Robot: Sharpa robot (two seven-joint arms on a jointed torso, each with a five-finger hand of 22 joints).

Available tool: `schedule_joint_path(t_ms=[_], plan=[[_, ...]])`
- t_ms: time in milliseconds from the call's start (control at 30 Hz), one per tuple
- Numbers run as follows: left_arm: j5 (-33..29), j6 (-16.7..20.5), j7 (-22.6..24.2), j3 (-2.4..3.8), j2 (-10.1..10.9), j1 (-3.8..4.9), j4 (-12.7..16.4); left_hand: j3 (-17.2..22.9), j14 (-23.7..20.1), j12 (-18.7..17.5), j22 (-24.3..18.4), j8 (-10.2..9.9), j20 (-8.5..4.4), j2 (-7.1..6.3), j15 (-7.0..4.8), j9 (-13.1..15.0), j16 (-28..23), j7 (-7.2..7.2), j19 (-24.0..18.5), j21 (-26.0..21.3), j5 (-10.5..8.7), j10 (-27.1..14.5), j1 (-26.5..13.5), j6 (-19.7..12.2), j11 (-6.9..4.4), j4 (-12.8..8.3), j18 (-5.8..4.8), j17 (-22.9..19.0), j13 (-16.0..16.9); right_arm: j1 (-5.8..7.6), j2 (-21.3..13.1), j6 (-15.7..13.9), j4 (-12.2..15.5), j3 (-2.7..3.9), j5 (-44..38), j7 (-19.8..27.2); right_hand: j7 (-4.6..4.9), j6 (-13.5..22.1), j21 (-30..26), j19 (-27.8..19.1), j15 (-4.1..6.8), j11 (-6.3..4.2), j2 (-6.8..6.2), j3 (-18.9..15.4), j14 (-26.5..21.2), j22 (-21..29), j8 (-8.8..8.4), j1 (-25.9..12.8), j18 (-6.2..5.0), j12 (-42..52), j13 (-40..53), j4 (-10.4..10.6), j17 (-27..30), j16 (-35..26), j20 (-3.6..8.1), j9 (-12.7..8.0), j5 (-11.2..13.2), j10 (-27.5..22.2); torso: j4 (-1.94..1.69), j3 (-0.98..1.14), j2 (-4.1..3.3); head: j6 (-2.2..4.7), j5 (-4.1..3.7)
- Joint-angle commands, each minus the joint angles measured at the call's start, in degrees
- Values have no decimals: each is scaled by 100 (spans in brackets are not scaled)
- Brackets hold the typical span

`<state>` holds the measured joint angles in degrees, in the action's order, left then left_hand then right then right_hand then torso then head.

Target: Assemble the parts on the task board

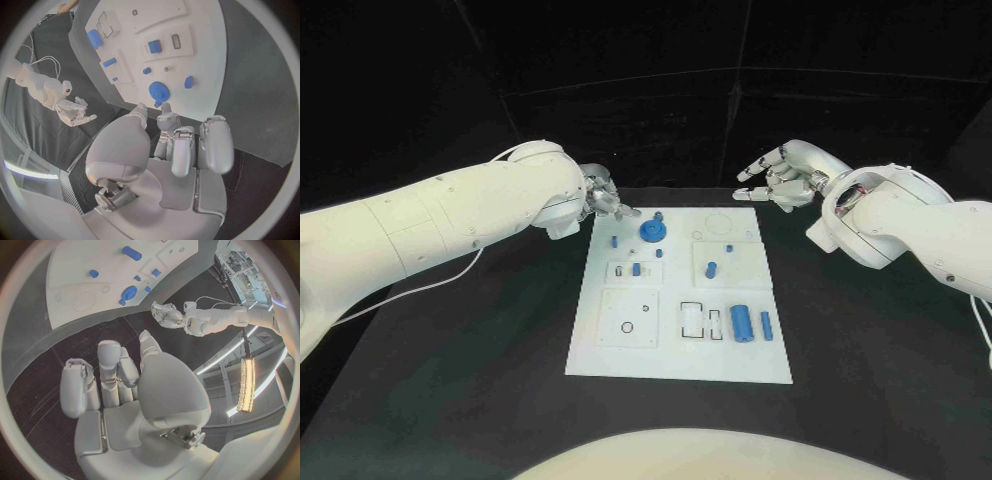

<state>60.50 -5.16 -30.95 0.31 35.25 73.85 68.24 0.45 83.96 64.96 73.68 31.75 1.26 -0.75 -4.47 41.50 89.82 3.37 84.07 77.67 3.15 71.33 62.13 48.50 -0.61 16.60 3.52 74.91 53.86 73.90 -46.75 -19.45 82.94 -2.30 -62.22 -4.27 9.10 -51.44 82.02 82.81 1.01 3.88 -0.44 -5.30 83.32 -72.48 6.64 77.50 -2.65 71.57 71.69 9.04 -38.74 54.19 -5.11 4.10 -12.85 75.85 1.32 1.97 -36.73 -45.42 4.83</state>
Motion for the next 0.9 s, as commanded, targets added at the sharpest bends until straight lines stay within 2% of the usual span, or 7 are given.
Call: schedule_joint_path(t_ms=[33,167,233,367,433,533,900], plan=[[104,-326,26,6,-111,18,-185,-87,604,-30,4,-82,61,18,38,-98,18,56,77,-16,-15,-24,92,25,29,-2,-2,1509,-8,10,13,32,-1,5,-59,27,-2,44,-33,-49,-5,2,-6,-15,-6,1,30,-46,-91,-23,-2,23,0,-5,4,-6,28,-7,3,-9,-4,8,-9],[150,-546,25,-13,-260,21,-437,-141,604,-17,26,-119,71,44,45,-154,18,62,83,-1,-15,-20,117,55,35,-2,-5,1509,-2,10,32,36,-13,5,-60,28,-2,44,-33,-48,-5,2,-3,-16,-6,0,31,-45,-91,-20,0,25,4,-9,4,-5,24,-5,8,-16,-15,-1,0],[224,-641,21,-39,-312,19,-533,-146,604,-16,29,-122,72,47,45,-158,18,63,84,1,-15,-19,119,57,35,-2,-6,1509,-1,10,39,37,-14,5,-60,30,-2,44,-33,-48,-5,2,-2,-16,-6,0,31,-44,-91,-20,0,25,4,-8,4,-5,22,-5,6,-10,-8,-6,6],[353,-784,13,-122,-413,8,-748,-182,604,-11,58,-141,77,72,48,-193,18,63,93,22,-15,-20,132,85,37,-2,-11,1509,-3,10,46,38,-18,5,-60,32,-2,44,-34,-49,-5,1,1,-17,-6,2,32,-41,-91,-19,0,27,4,-8,4,-5,16,-4,8,-16,-10,-4,13],[385,-830,10,-160,-460,-3,-844,-195,604,-8,64,-146,78,84,48,-206,18,62,95,25,-15,-19,141,99,37,-3,-11,1509,-2,10,47,37,-20,5,-61,33,-3,44,-34,-48,-4,1,7,-19,-6,1,34,-34,-91,-20,-1,30,3,-8,4,-5,4,-5,-2,-13,-3,-12,11],[407,-867,7,-187,-514,-21,-939,-202,604,-7,66,-149,79,90,49,-212,18,62,96,27,-15,-18,145,105,37,-3,-12,1509,-1,9,51,33,-23,5,-61,39,-3,44,-35,-48,-4,1,8,-20,-6,2,34,-32,-91,-20,-2,31,3,-7,4,-5,0,-6,-1,-12,-2,-20,13],[430,-954,-3,-216,-657,-57,-1225,-239,604,21,78,-161,81,129,48,-248,18,57,99,34,-15,1,169,148,34,-5,-13,1509,28,9,73,19,-47,5,-61,55,-3,44,-36,-49,-4,1,11,-22,-5,3,36,-25,-91,-22,-4,33,1,-5,4,-5,-12,-8,4,-9,-3,-34,33]])
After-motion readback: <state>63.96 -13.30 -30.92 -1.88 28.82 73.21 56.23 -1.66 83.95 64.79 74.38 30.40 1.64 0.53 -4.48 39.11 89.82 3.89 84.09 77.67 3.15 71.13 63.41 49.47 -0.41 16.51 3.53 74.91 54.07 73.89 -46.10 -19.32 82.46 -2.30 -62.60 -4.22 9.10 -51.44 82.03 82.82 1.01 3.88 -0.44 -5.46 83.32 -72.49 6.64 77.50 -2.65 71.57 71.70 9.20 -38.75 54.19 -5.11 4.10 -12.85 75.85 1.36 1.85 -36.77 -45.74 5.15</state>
